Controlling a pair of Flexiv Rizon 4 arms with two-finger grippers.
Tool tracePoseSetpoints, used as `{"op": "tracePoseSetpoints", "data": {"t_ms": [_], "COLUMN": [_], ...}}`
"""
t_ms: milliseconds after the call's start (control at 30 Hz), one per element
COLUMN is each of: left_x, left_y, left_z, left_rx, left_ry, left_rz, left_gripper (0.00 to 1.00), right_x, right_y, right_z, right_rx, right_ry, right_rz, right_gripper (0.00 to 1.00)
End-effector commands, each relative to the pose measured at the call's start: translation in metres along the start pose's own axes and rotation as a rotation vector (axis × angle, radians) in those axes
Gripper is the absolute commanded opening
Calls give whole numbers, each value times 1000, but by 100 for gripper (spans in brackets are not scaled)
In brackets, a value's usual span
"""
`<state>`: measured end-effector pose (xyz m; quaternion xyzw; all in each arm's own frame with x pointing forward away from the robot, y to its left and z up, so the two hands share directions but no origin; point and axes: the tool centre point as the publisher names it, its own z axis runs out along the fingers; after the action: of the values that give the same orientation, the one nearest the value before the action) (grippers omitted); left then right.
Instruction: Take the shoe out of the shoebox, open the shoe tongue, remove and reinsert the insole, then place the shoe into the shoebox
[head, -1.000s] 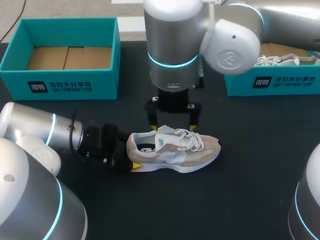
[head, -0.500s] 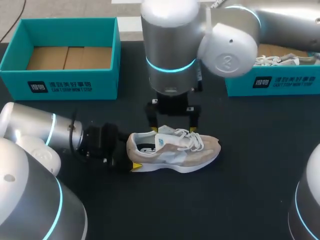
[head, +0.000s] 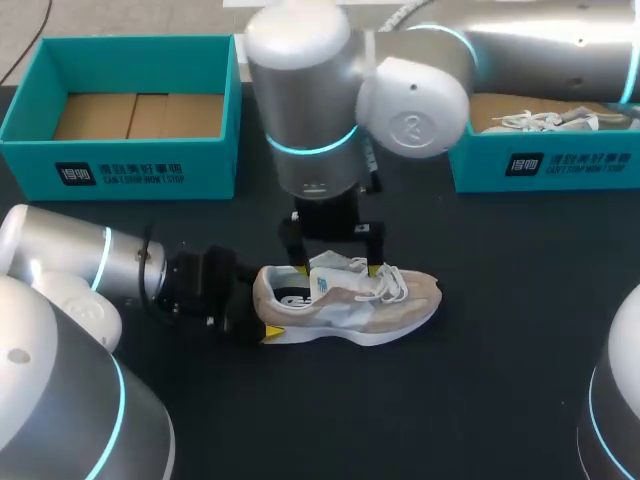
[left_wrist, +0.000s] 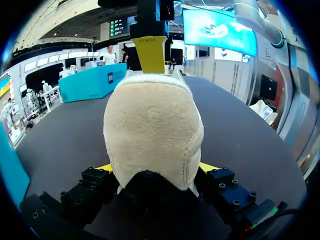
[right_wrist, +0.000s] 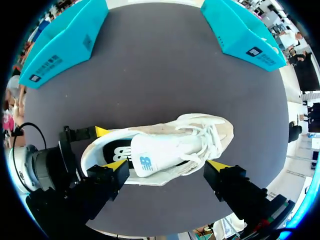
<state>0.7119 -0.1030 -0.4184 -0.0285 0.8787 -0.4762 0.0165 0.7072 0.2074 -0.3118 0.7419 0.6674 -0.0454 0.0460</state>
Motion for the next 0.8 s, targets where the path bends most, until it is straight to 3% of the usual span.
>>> {"op": "tracePoseSetpoints", "data": {"t_ms": [33, 533, 800], "left_x": [1, 1, 1], "left_y": [1, 1, 1], "left_z": [1, 1, 1], "left_rx": [-1, -1, -1], "left_ry": [0, 0, 0], "left_rz": [0, 0, 0], "left_gripper": [0, 0, 0], "right_x": [16, 23, 10], "right_y": [-4, -6, -7], "right_z": [5, 30, 39], "right_rx": [-35, -37, -10], "right_ry": [-65, -193, -292], "right_rz": [38, 5, 33], "right_gripper": [100, 100, 100]}}
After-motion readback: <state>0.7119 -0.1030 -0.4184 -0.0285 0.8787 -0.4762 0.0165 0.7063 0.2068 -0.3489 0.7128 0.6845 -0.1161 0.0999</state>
